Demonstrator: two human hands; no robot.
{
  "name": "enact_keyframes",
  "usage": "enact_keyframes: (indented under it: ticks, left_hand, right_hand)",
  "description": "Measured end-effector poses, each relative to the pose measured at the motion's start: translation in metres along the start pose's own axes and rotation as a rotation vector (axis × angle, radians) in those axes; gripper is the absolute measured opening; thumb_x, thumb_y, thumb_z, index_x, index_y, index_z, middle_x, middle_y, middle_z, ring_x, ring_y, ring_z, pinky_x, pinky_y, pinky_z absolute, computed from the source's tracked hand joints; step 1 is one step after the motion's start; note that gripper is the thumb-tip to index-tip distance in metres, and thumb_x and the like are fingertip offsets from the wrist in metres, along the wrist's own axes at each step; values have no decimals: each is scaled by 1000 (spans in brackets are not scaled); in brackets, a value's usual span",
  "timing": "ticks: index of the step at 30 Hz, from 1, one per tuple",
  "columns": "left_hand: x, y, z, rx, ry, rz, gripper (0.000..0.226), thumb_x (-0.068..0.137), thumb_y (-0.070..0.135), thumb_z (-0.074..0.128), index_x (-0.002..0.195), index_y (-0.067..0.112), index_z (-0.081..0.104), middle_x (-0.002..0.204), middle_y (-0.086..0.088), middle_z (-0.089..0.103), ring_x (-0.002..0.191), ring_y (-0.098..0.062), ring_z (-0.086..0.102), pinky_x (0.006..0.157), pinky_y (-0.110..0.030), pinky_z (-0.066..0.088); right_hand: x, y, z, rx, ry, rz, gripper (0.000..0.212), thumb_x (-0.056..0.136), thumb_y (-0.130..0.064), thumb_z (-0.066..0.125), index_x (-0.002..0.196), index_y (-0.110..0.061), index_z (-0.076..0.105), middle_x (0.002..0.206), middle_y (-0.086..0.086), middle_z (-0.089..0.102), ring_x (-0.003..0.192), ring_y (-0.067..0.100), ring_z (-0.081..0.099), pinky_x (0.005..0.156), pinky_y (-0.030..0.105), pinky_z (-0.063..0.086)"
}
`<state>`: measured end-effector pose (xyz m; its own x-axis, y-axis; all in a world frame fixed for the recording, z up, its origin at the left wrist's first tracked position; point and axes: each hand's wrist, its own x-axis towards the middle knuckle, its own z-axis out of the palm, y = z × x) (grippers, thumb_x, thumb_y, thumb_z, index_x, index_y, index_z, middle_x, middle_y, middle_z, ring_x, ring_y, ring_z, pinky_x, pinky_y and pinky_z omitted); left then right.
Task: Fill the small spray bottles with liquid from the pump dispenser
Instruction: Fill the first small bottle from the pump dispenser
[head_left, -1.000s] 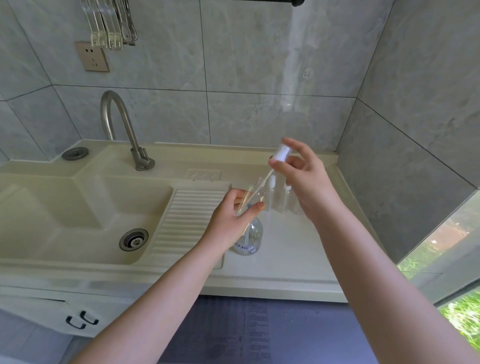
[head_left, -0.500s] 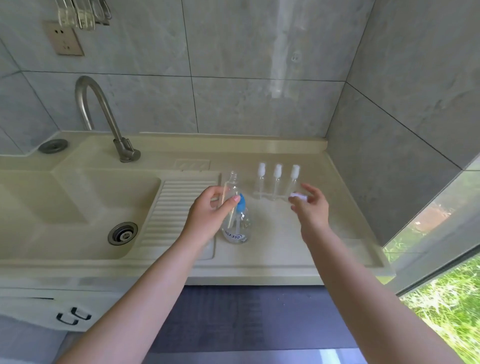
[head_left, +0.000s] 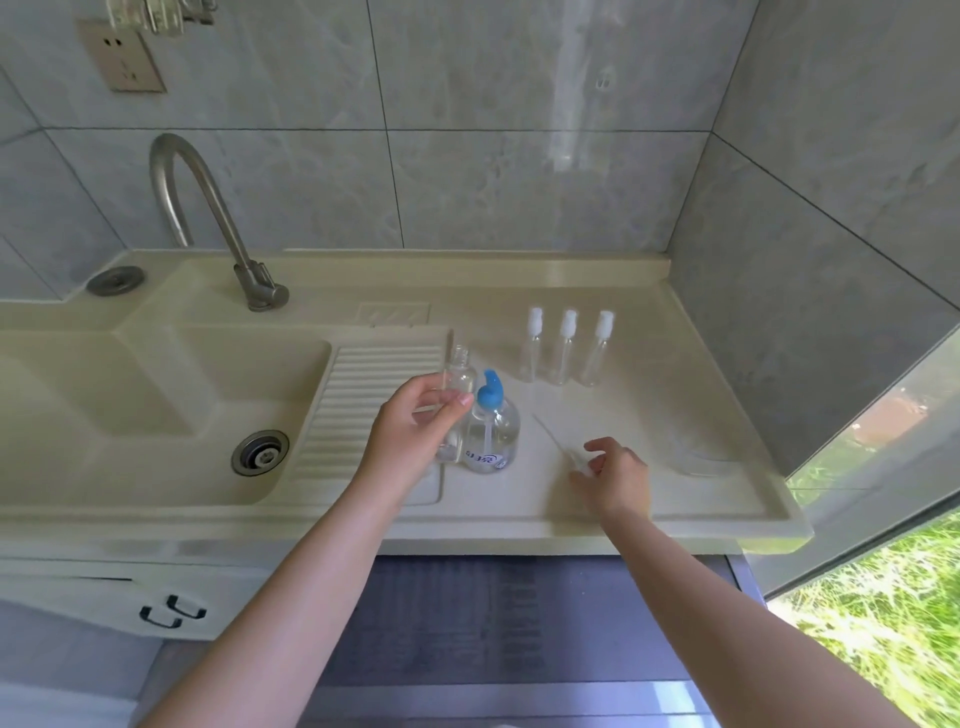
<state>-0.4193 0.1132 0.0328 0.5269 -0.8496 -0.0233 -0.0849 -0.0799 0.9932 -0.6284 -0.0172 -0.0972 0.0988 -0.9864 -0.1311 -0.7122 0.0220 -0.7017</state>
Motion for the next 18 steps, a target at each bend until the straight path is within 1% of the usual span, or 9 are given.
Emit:
enact_keyframes:
  ticks: [2,5,6,8,10,11,13,16,18]
  left_hand:
    - [-1,-1,0,-13,5,-12,34,91,25,69,123,20,60,108,5,69,99,-11,66,66,-17,55]
    - [0,-5,-1,2,4,-41,31,90,29,70,119,23,60,108,8,70,106,-14,66,90,-36,55]
    - [1,-7,-2,5,3,-48,30,90,29,70,118,24,61,108,8,70,107,-14,65,92,-37,54]
    - [2,-9,-3,14,6,-60,28,90,32,70,116,25,63,108,10,68,109,-14,63,83,-27,54]
    - [2,-9,-3,33,6,-70,30,90,34,69,117,25,62,110,12,66,109,-14,62,66,-13,49]
    - [3,-10,-3,43,8,-75,31,90,34,68,118,25,61,112,11,65,110,-13,61,64,-12,46]
    - [5,-12,-4,48,7,-85,33,90,34,68,121,25,61,115,12,65,113,-11,59,74,-19,46]
    - [6,-16,-8,64,-2,-104,37,90,35,68,125,25,59,118,13,65,117,-10,57,95,-32,46]
    - [7,-18,-12,72,-17,-111,40,90,36,69,126,25,59,121,12,64,118,-10,57,96,-32,47]
  right_hand:
    - [1,0,0,-50,9,3,38,82,-15,74,119,-20,64,112,7,61,96,22,60,84,34,51]
    - [1,-15,-3,-67,95,-112,37,86,-22,73,121,-25,64,115,1,56,104,24,61,90,36,51]
    - [2,-25,-5,15,111,-200,36,87,-19,72,122,-24,65,115,-1,56,102,23,63,87,30,50]
    - [3,-53,-14,183,69,-408,38,89,-9,70,125,-22,65,117,-3,60,99,15,65,78,12,45]
    - [3,-85,-25,250,-24,-610,45,91,-1,65,131,-22,63,124,-7,62,104,6,63,81,10,47]
    - [5,-98,-30,236,-67,-695,50,91,4,62,133,-23,62,126,-8,61,107,4,62,85,12,49]
    - [9,-119,-36,137,-128,-808,61,87,13,55,137,-21,60,130,-6,62,111,6,61,90,16,50]
    - [18,-136,-38,-52,-205,-906,63,85,18,51,136,-18,62,132,-2,63,114,10,60,91,10,46]
    - [24,-141,-36,-124,-234,-956,56,85,18,51,129,-14,67,129,1,67,108,11,63,88,3,43]
